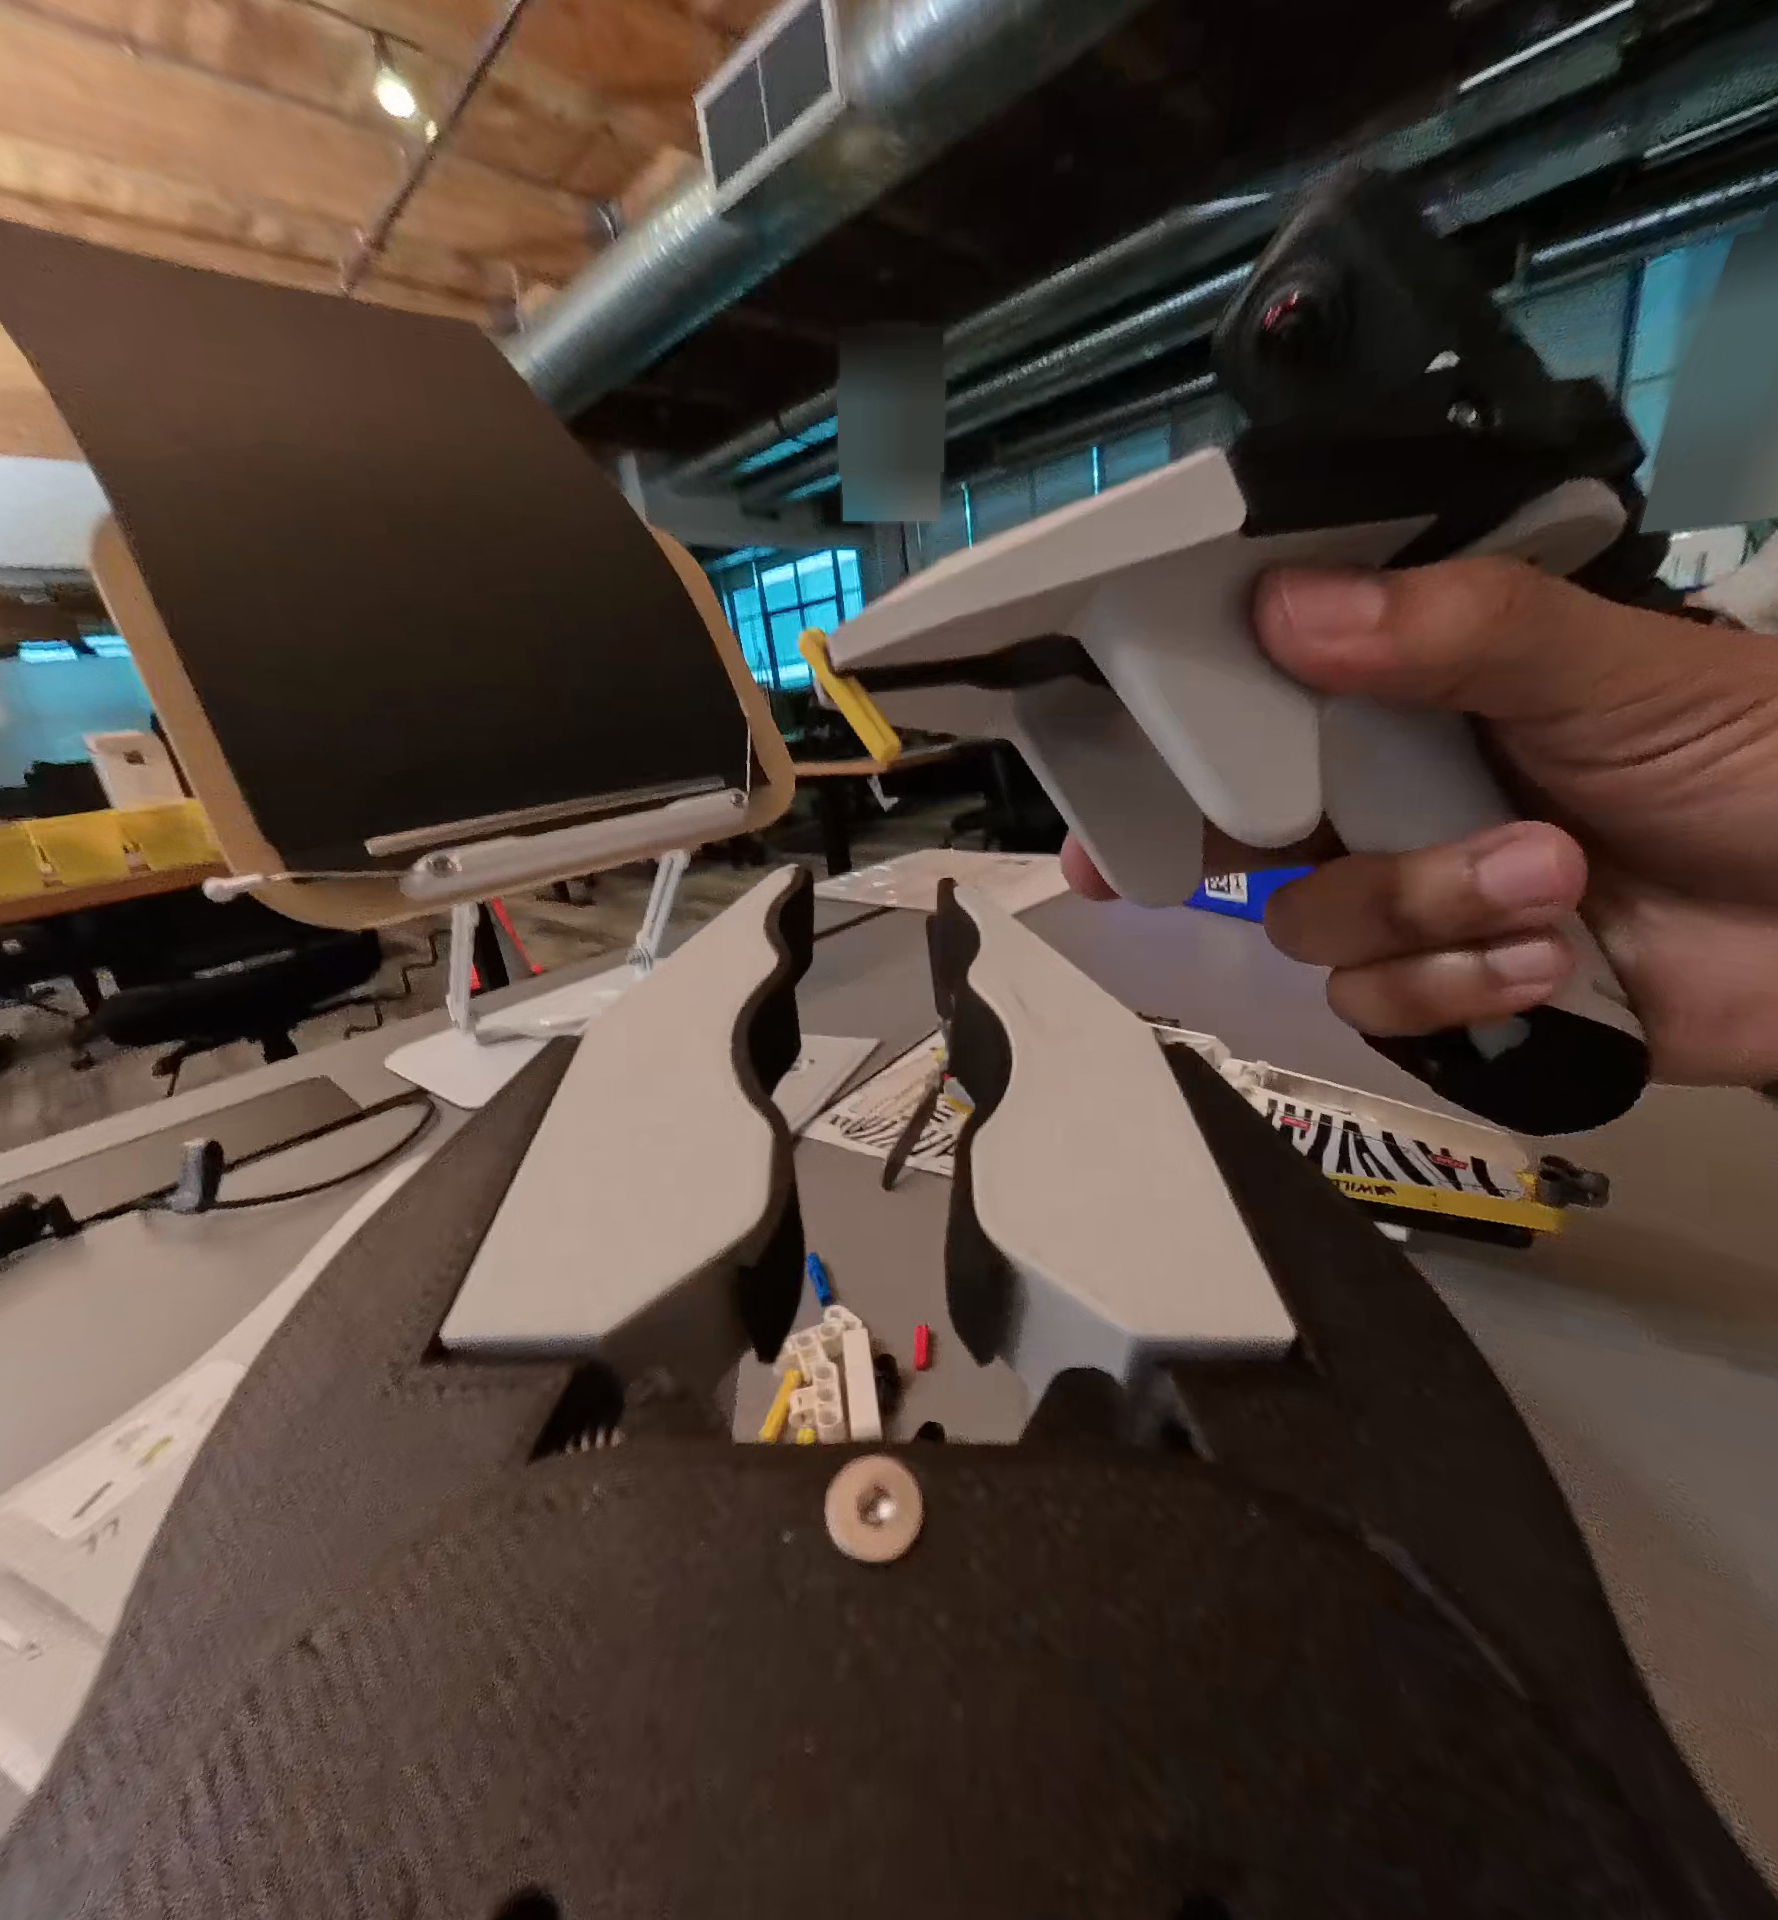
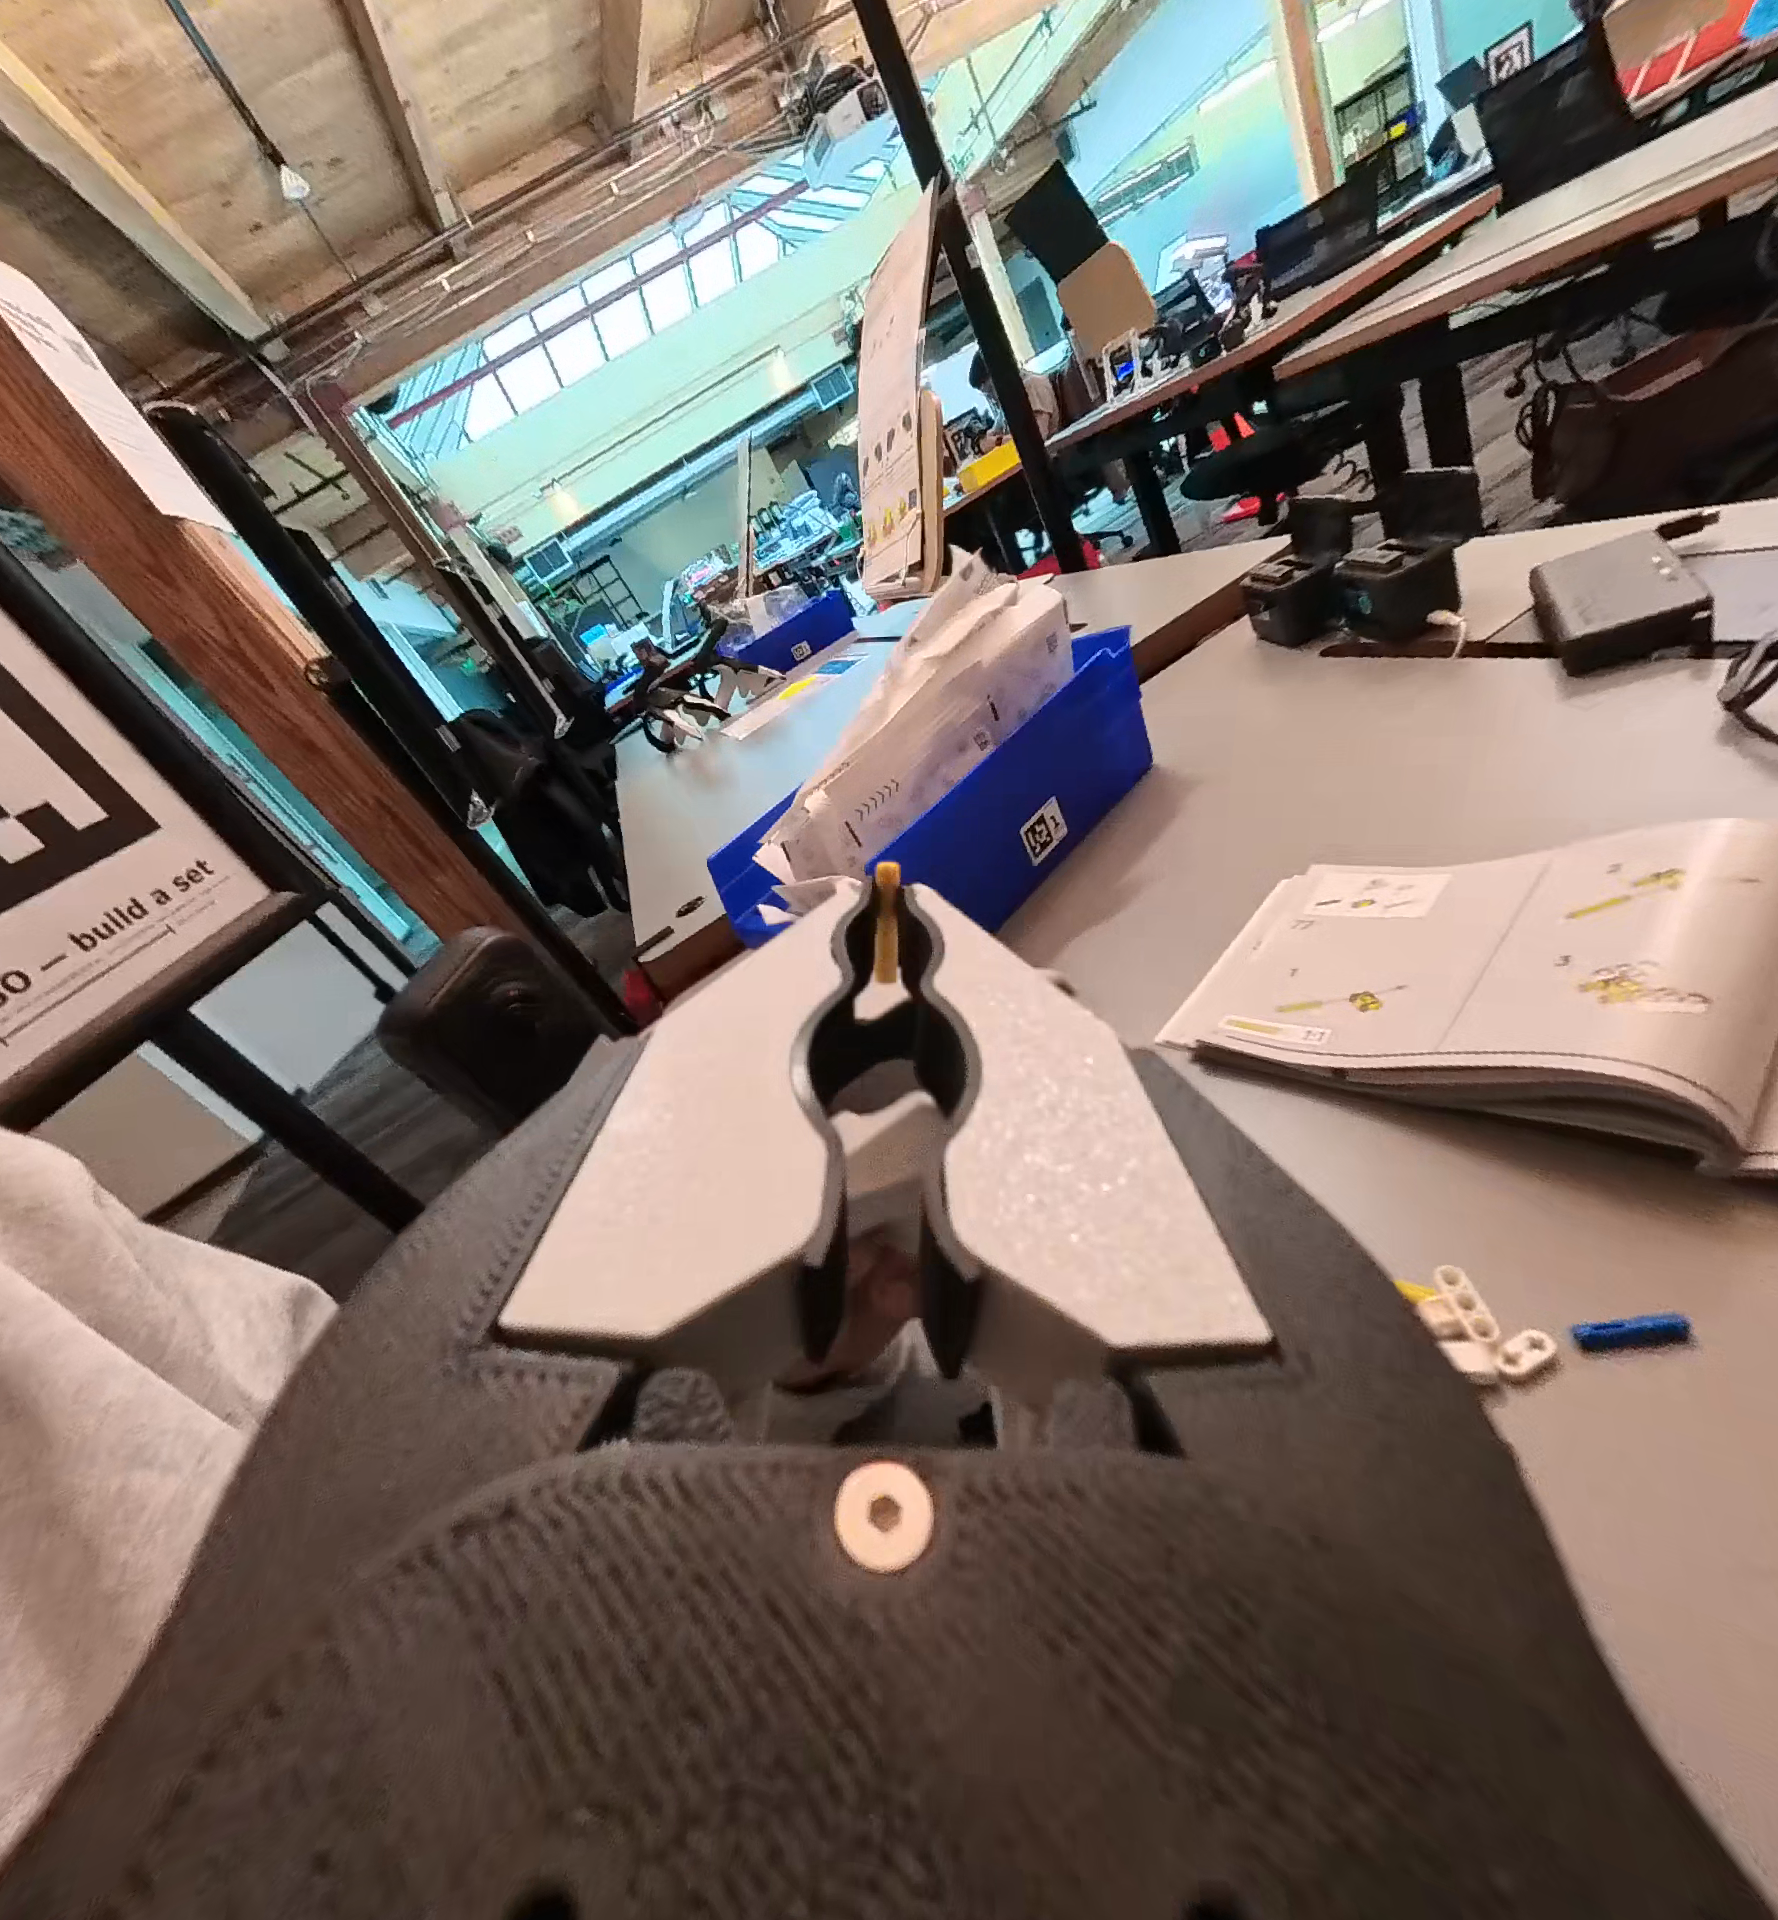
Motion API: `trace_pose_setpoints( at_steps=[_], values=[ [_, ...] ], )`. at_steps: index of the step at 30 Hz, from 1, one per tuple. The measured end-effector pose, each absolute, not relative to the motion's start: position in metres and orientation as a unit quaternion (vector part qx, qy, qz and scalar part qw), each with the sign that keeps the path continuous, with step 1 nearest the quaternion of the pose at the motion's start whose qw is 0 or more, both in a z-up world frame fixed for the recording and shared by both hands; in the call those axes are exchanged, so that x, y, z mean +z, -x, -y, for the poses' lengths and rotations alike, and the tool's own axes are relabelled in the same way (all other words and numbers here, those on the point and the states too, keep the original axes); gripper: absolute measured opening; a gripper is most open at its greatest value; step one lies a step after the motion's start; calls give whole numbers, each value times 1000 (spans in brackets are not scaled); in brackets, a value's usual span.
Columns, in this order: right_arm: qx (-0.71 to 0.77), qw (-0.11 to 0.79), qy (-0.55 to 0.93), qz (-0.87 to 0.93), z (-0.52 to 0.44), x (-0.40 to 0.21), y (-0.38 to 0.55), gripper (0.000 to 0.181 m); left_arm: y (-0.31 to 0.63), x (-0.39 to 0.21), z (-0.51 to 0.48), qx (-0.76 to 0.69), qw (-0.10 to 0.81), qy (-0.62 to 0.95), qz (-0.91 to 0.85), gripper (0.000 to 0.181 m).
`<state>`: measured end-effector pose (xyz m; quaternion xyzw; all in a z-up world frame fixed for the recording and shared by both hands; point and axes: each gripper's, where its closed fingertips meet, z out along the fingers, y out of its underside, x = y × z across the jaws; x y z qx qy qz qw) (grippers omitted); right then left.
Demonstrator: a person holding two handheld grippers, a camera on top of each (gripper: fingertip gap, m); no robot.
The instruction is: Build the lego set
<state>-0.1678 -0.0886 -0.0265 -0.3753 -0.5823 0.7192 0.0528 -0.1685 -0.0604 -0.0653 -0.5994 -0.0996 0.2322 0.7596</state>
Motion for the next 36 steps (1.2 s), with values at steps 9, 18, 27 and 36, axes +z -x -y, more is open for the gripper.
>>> trace_pose_setpoints(
  at_steps=[9,18,27,36],
  values=[
    [716,36,391,576,95,-40,167,2,155,-51,72,221,795,561,72,12],
    [714,28,393,578,89,-43,167,2,159,-54,73,220,789,569,80,1],
    [636,45,366,678,62,-59,147,12,143,-64,61,90,798,594,40,0],
    [570,152,179,787,58,-53,112,19,112,-72,51,-62,789,611,-16,0]
  ],
)
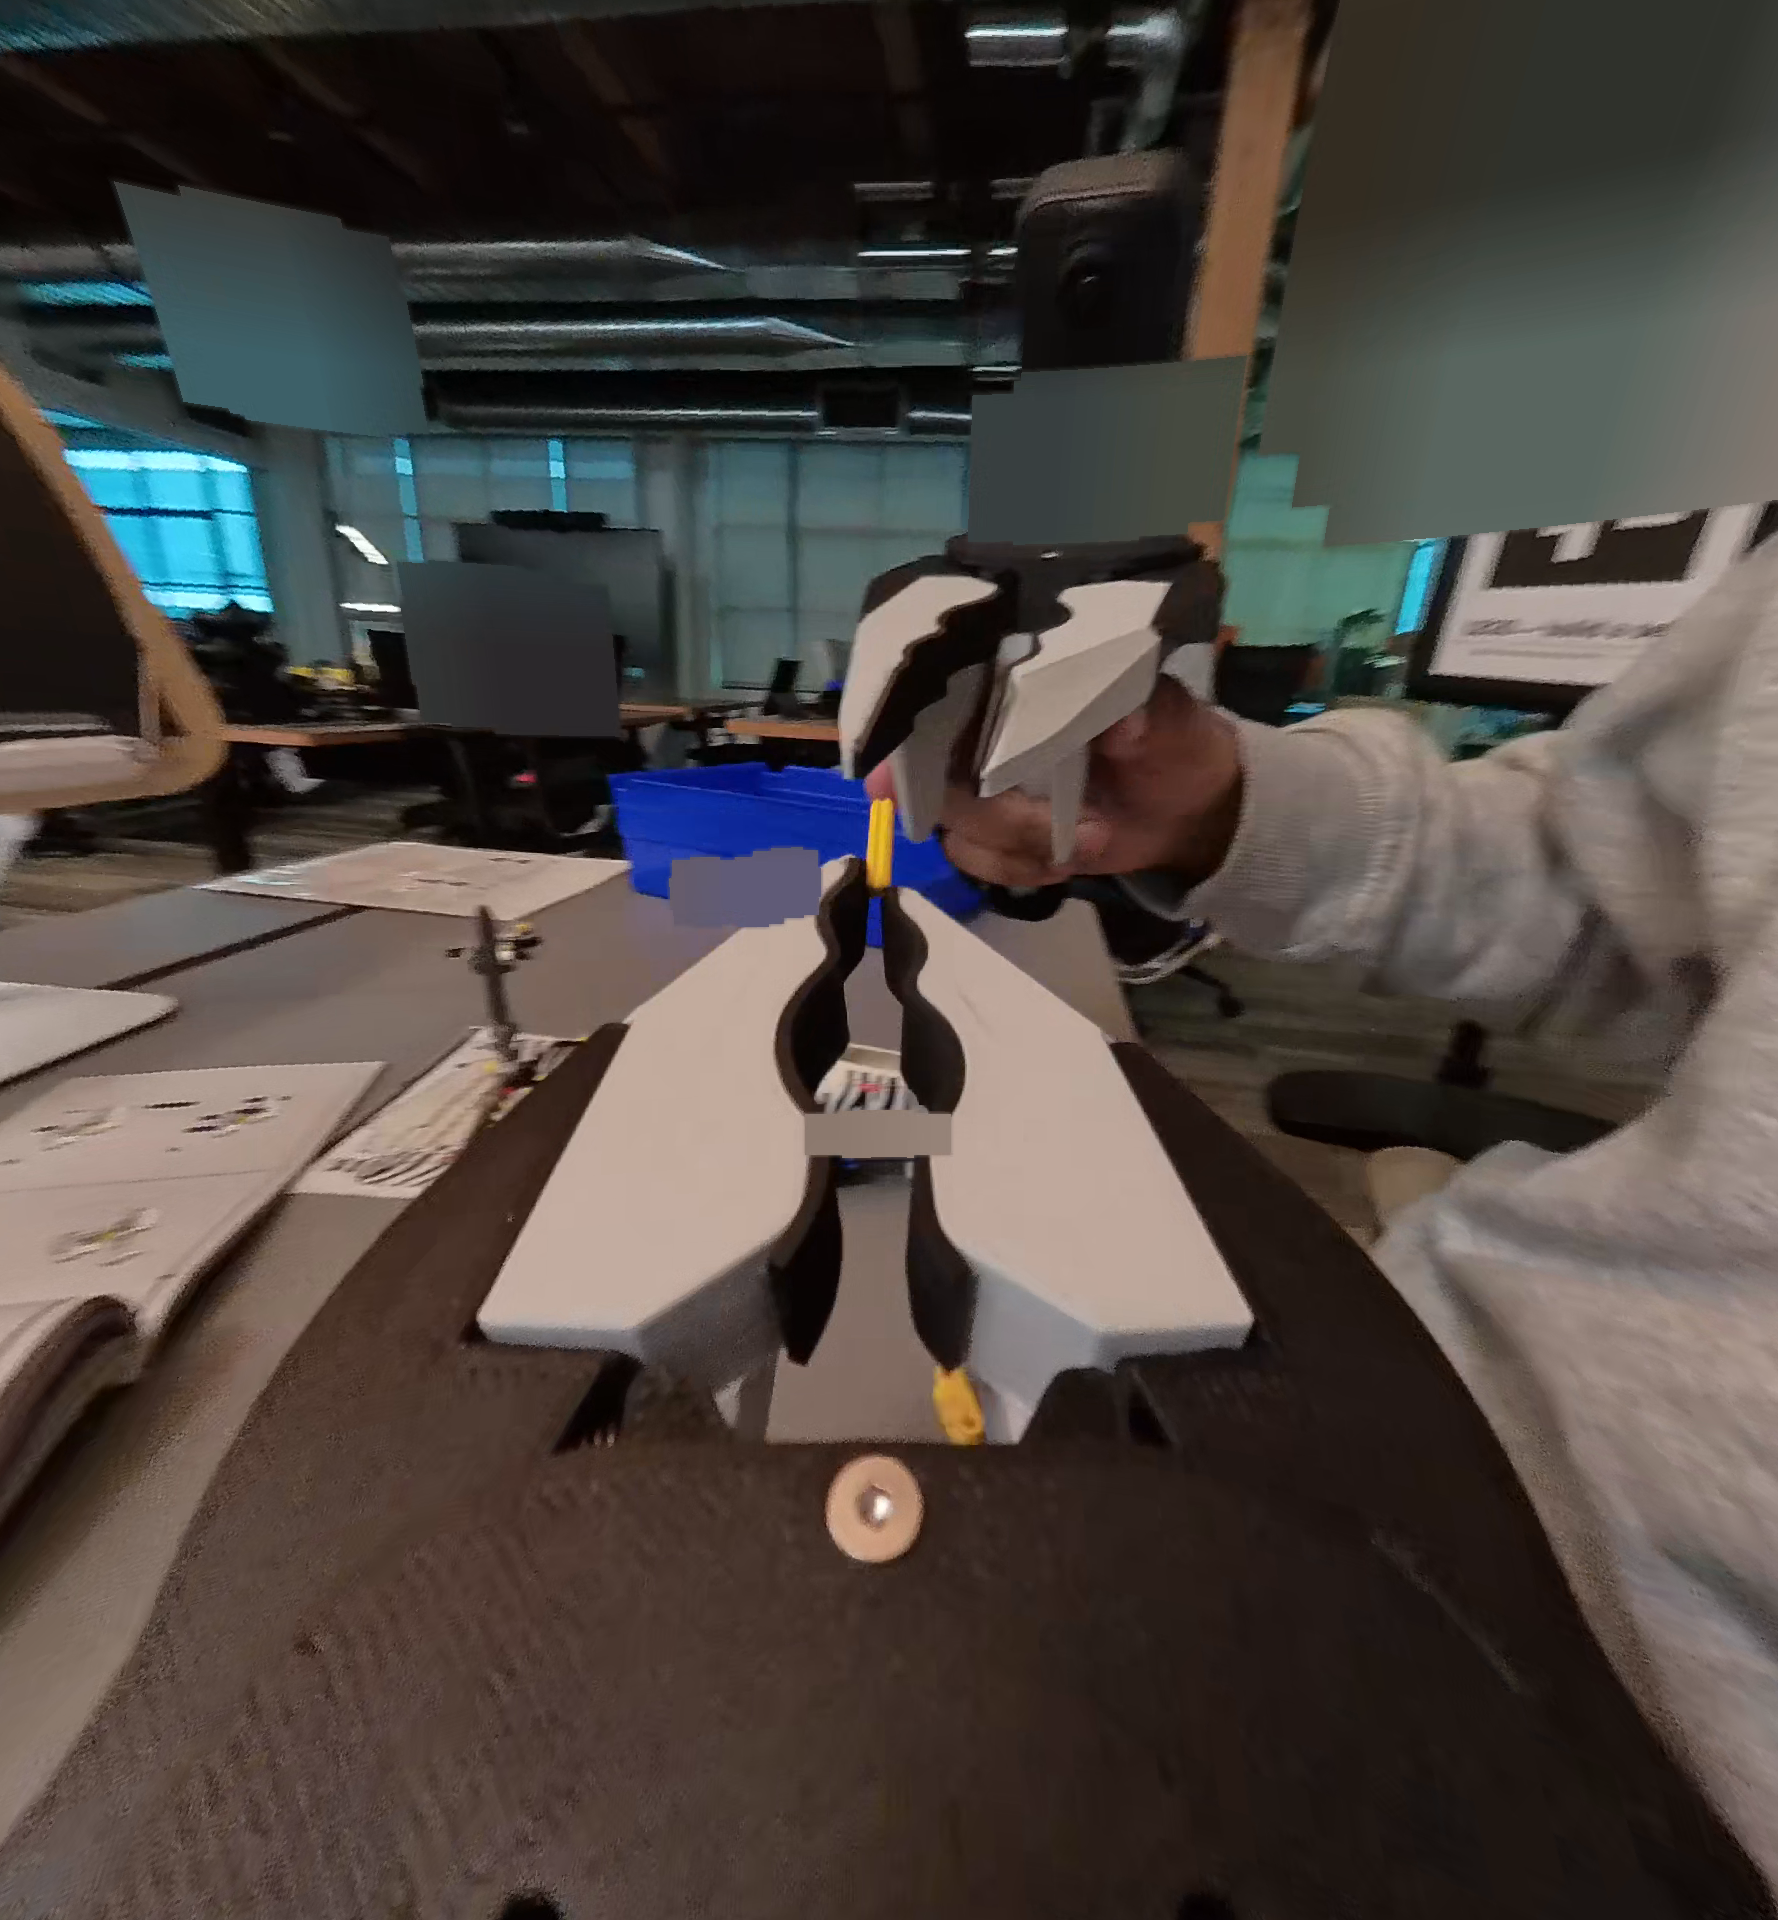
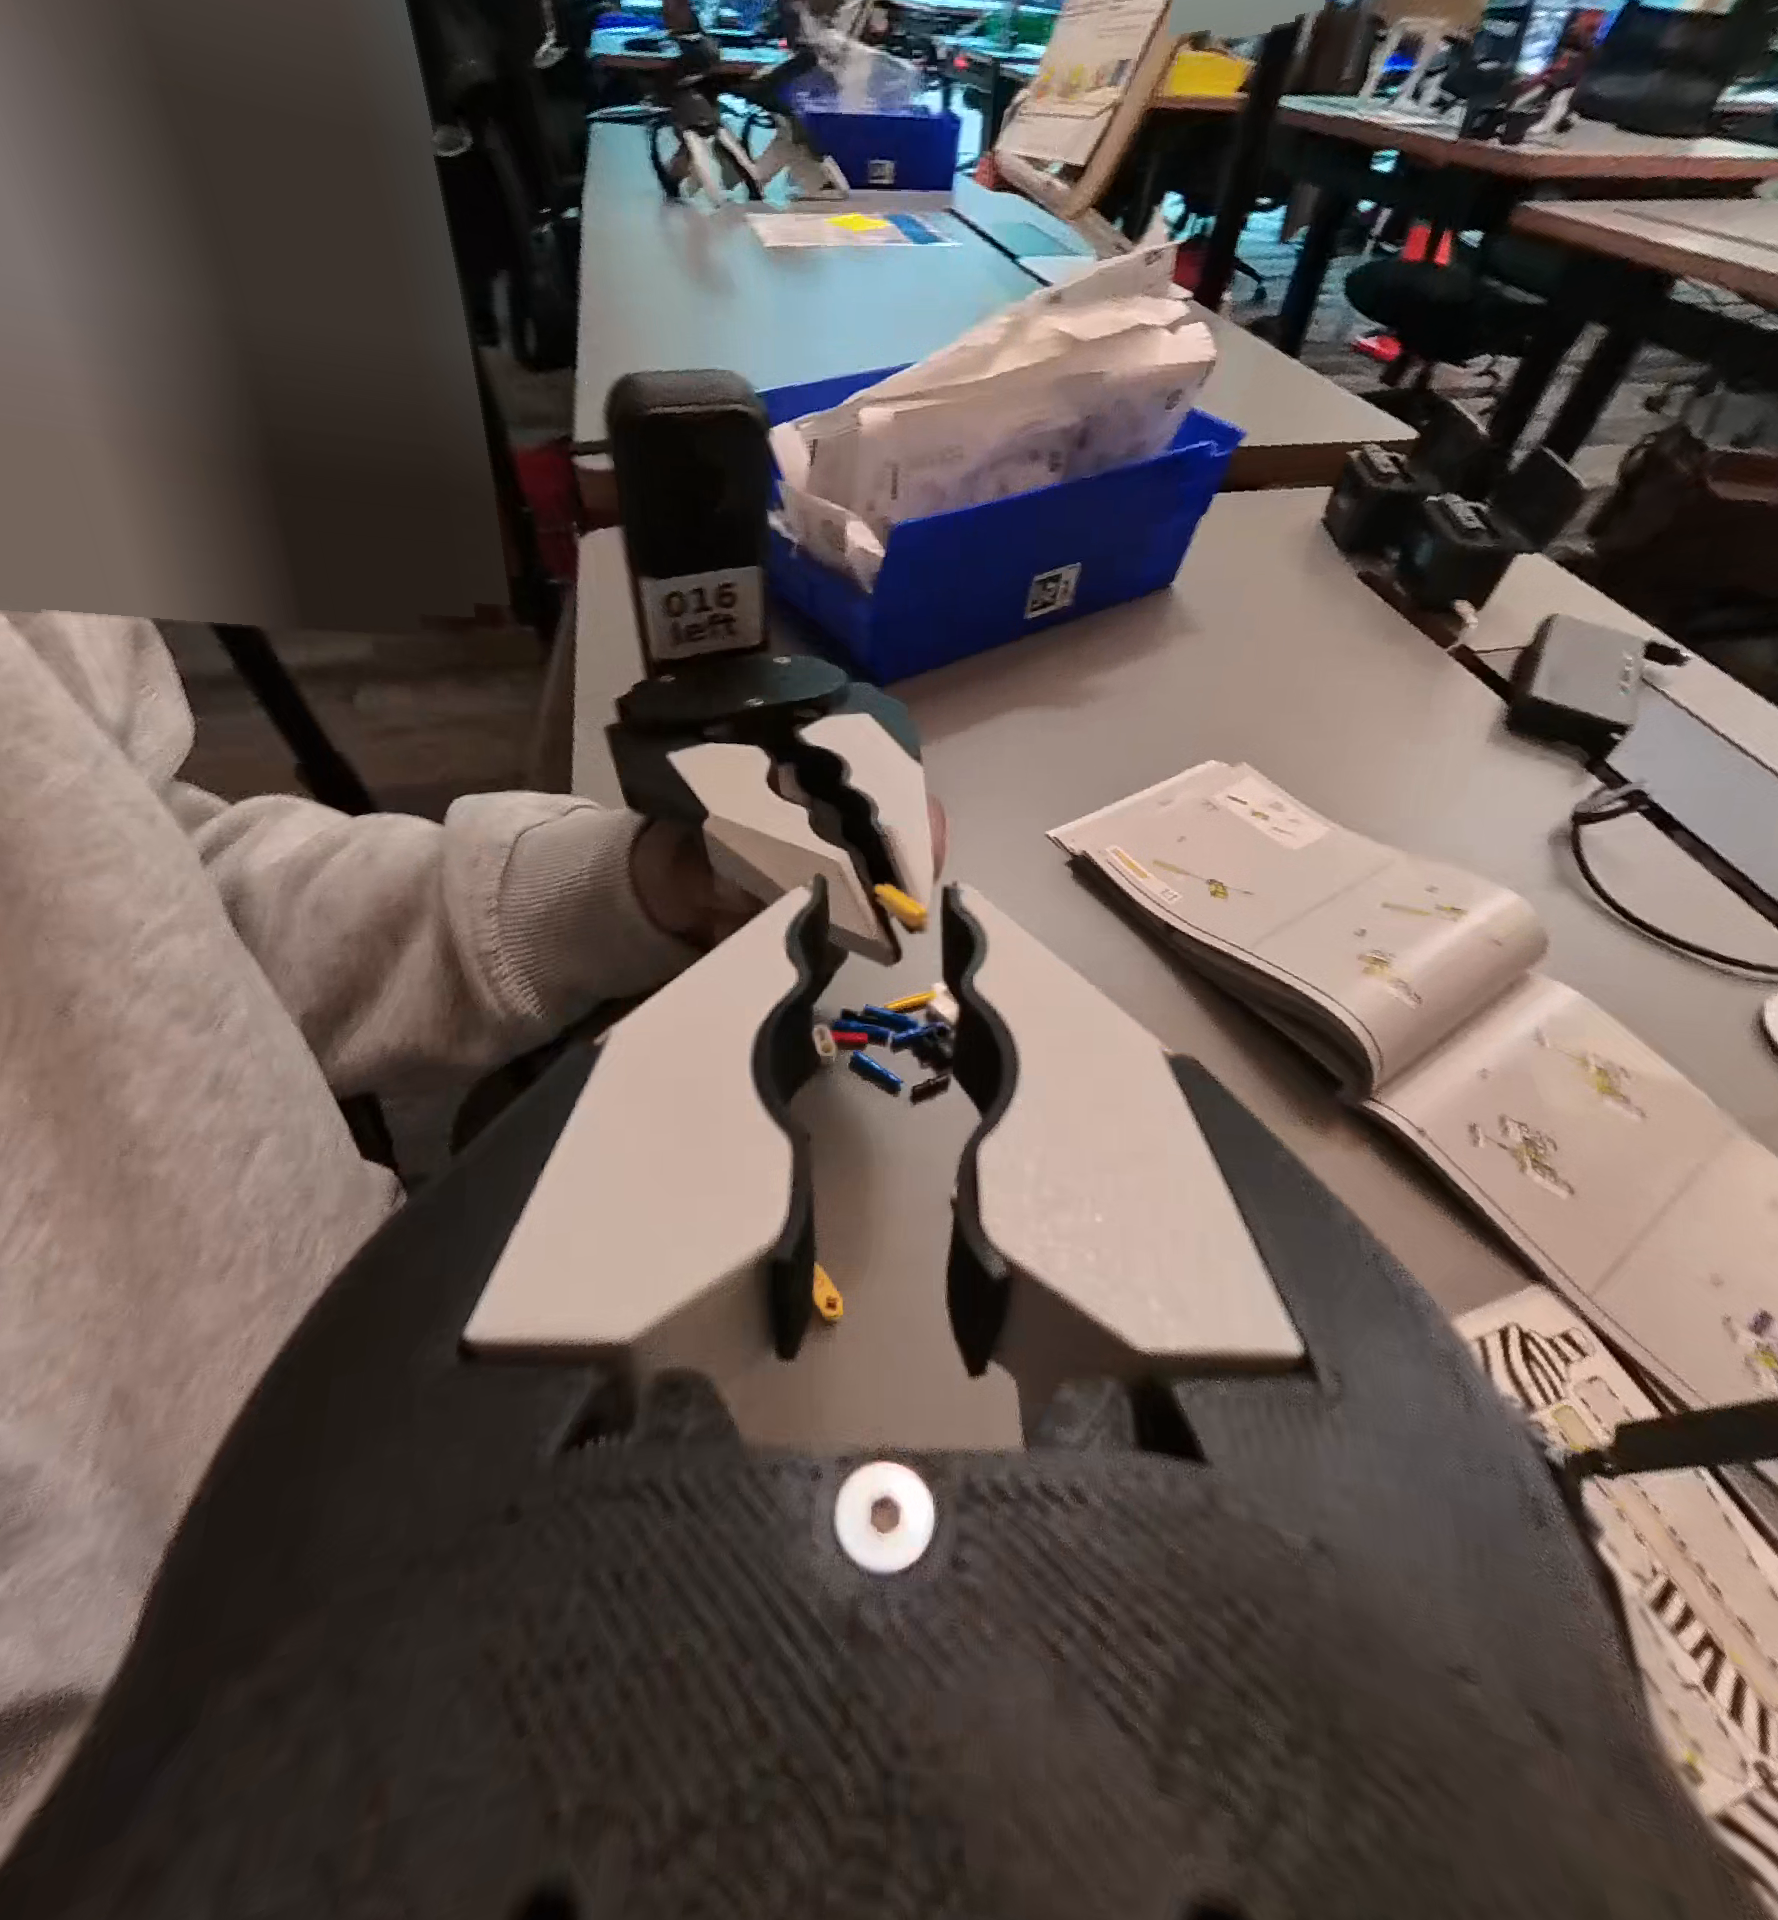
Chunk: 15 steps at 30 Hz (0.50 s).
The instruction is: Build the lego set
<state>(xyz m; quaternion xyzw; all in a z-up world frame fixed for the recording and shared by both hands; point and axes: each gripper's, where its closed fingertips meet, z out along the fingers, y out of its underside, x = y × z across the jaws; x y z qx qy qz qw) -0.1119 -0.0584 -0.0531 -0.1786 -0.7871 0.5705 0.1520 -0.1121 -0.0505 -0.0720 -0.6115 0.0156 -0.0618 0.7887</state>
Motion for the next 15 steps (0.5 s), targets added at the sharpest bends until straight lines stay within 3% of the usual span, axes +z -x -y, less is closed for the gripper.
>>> trace_pose_setpoints(
  at_steps=[15],
  values=[
    [533,167,78,826,71,-58,96,1,86,-65,62,-202,787,580,-63,0]
  ],
)
